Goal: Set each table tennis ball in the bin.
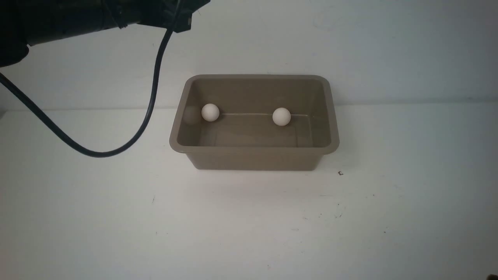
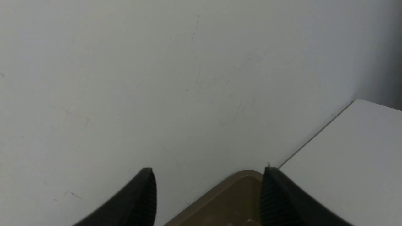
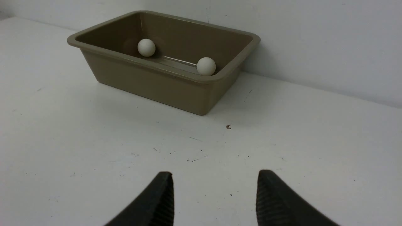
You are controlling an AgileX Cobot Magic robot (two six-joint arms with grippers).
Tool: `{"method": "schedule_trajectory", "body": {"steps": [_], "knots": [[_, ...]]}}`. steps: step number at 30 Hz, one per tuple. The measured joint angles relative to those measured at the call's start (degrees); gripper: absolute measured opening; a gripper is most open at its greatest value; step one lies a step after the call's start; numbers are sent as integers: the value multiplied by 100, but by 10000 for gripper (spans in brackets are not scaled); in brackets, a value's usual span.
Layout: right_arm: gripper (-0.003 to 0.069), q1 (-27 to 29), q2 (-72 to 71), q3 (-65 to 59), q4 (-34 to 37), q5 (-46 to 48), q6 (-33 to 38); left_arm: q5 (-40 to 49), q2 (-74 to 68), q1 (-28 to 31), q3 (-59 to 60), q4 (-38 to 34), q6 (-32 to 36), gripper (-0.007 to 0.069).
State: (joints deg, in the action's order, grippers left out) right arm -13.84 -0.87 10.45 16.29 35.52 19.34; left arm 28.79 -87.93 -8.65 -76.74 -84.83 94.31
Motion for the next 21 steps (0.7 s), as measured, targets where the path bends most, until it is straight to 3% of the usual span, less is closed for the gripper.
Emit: {"method": "schedule_trajectory", "body": {"steps": [21], "knots": [[337, 0, 0, 0, -258, 7, -6, 253, 0, 0, 0, 23, -221, 405]]}}
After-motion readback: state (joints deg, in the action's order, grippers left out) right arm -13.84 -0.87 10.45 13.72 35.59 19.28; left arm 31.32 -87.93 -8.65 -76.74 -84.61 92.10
